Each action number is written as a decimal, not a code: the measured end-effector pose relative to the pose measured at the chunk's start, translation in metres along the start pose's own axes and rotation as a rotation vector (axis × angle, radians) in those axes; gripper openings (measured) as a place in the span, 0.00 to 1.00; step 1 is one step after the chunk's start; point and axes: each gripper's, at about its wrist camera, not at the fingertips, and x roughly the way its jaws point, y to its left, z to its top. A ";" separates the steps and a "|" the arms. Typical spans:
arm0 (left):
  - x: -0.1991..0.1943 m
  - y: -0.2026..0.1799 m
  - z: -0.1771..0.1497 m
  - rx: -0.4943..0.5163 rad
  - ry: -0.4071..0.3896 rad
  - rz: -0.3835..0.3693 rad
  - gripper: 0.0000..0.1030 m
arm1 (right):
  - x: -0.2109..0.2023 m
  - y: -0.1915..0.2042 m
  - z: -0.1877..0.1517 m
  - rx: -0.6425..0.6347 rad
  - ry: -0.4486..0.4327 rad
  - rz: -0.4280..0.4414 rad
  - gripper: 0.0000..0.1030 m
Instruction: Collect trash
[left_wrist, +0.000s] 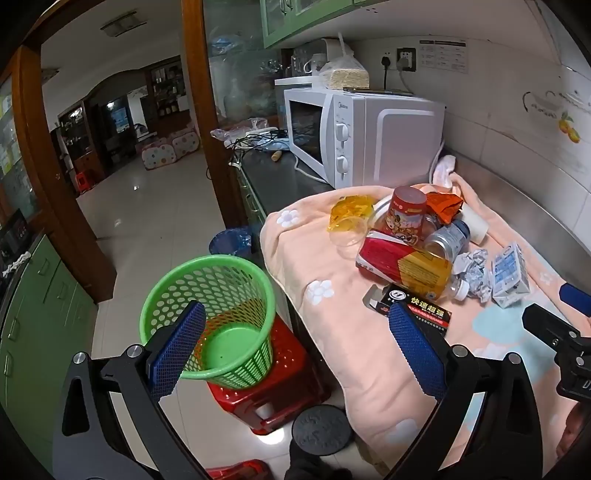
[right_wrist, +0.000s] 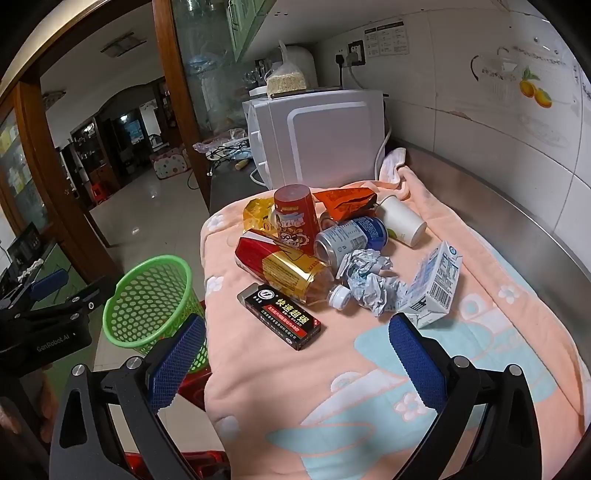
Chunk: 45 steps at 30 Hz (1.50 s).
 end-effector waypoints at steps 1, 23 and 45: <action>0.000 0.000 0.000 0.000 0.002 -0.002 0.95 | -0.001 0.000 0.000 -0.003 0.000 0.001 0.94; 0.003 0.001 0.001 -0.007 0.013 -0.004 0.95 | 0.000 0.000 -0.001 -0.003 0.000 0.004 0.94; 0.009 -0.001 -0.001 -0.010 0.034 -0.010 0.95 | 0.003 0.005 -0.005 -0.004 0.003 0.003 0.94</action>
